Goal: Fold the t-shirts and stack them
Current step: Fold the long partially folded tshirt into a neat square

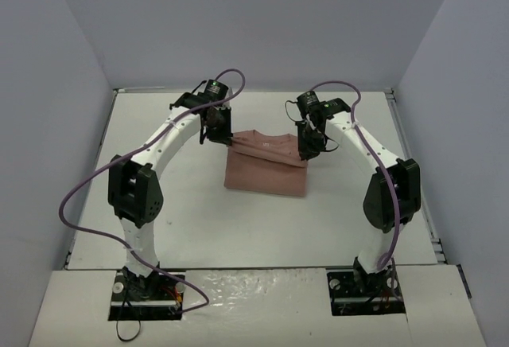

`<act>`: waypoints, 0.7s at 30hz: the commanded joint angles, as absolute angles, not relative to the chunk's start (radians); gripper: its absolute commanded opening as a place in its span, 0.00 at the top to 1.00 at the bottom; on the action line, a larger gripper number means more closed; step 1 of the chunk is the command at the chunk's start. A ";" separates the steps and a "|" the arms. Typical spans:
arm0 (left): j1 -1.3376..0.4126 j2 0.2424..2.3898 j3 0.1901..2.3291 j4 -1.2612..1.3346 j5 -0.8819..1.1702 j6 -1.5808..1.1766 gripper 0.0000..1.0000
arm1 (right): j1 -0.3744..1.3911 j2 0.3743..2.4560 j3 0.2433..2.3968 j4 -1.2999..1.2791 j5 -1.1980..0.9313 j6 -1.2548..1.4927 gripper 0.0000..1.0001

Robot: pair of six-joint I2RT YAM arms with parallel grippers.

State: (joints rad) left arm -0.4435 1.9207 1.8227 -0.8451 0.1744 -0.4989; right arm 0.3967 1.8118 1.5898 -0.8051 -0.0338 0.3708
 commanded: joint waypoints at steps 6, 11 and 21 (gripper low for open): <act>-0.411 1.993 1.965 -0.841 0.159 -0.462 1.00 | 0.339 1.865 1.686 -0.864 0.009 0.316 1.00; -0.408 2.051 2.011 -0.841 0.164 -0.465 1.00 | 0.312 1.916 1.732 -0.863 -0.020 0.303 1.00; -0.398 2.116 2.062 -0.841 0.163 -0.487 1.00 | 0.295 2.036 1.822 -0.853 -0.024 0.288 1.00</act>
State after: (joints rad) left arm -0.4263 2.1487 2.0060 -0.8484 0.2008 -0.4837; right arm 0.3126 2.0089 1.7634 -0.8112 -0.0553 0.3170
